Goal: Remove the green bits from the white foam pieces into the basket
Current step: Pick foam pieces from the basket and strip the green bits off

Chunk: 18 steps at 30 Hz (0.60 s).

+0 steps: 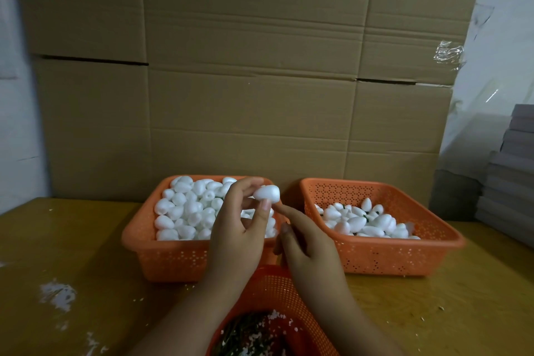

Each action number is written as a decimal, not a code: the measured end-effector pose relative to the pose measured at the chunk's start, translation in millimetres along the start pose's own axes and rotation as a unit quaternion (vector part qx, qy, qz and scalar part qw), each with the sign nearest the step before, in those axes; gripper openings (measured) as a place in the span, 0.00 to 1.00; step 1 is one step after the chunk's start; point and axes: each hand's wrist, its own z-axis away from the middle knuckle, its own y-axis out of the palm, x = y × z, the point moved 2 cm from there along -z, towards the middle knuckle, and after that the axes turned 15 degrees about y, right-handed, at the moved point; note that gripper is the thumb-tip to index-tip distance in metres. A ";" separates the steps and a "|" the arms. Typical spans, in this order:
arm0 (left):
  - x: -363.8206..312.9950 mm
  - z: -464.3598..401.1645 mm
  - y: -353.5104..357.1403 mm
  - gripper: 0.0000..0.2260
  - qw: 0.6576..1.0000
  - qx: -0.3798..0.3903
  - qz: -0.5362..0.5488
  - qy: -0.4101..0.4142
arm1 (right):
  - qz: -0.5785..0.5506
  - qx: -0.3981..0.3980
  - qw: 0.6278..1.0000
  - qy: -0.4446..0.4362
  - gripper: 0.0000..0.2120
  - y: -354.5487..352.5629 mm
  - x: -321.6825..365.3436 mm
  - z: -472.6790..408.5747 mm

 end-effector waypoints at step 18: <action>6.8 -0.6 0.6 0.10 0.994 0.008 -0.105 0.020 | 0.010 -0.008 0.998 -0.058 0.28 -2.9 2.8 2.3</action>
